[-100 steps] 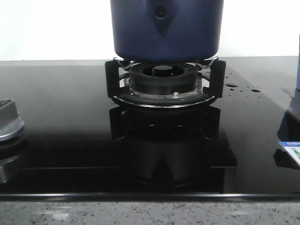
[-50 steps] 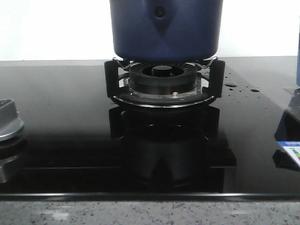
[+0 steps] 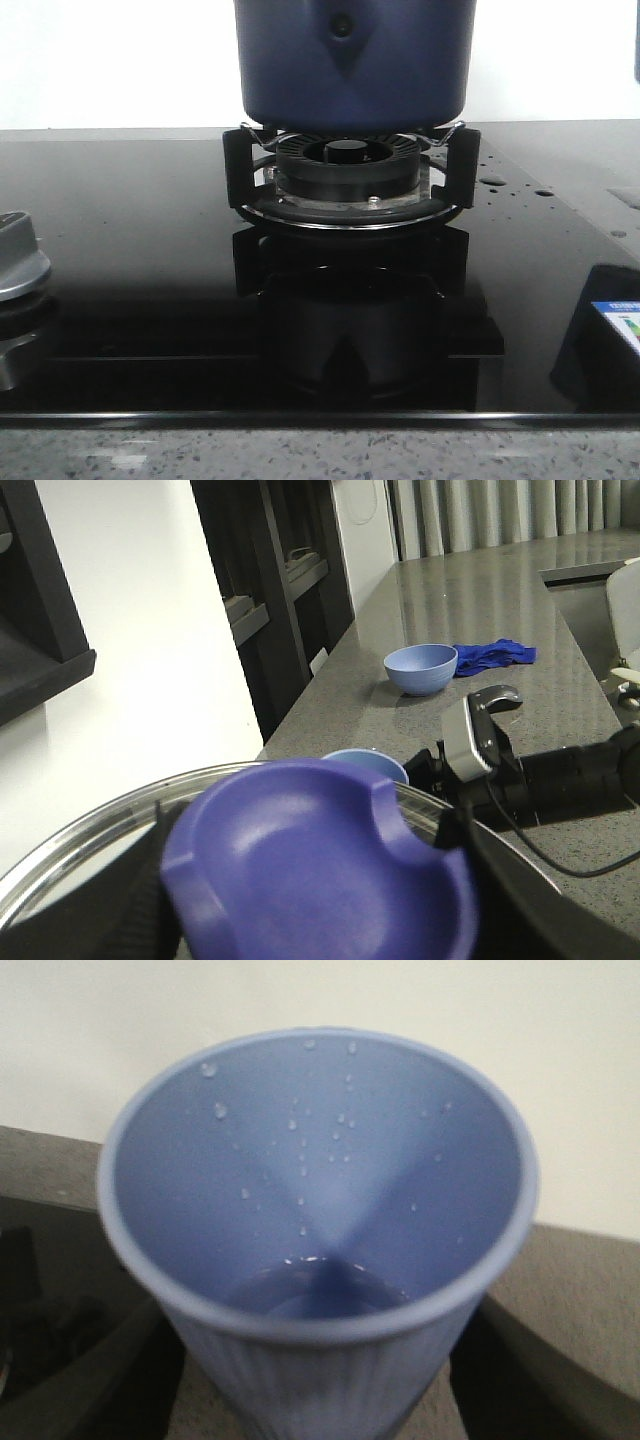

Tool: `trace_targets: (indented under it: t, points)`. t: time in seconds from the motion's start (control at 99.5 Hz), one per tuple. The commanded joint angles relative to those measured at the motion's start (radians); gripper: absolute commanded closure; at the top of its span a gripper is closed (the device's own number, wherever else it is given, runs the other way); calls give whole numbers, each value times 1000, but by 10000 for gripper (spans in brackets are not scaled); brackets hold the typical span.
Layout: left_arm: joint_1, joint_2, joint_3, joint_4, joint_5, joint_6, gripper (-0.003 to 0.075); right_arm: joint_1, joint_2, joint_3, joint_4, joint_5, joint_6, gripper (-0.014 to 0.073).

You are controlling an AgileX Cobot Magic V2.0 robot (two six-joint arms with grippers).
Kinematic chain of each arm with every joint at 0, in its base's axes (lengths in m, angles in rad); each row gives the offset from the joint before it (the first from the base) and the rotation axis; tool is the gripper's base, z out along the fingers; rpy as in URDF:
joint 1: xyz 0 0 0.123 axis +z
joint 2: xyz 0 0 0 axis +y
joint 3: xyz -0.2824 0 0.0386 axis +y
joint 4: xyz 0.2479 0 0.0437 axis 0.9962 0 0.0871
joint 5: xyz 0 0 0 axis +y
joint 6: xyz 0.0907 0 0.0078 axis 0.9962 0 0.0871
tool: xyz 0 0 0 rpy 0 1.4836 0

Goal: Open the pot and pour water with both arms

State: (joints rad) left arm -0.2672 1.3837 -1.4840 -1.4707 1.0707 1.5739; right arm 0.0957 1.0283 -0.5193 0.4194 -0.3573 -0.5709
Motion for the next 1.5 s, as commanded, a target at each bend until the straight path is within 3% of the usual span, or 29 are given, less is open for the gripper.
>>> trace_targets:
  t: [0.0,0.191,0.543,1.085,1.487]
  points:
    - [0,-29,-35,-103,-11,-9,478,0,-37,-88,-76,-4,-12,356]
    - [0,-31,-35,-103,-11,-9,478,41,-36,-242,-170,159,-12,356]
    - [0,-32,-35,-112,-11,-9,478,191,6,-430,-363,285,-12,356]
    - [0,-37,-35,-118,-11,-9,478,215,100,-488,-890,238,-12,356]
    - [0,-37,-35,-118,-10,-9,478,246,165,-490,-1070,157,-12,356]
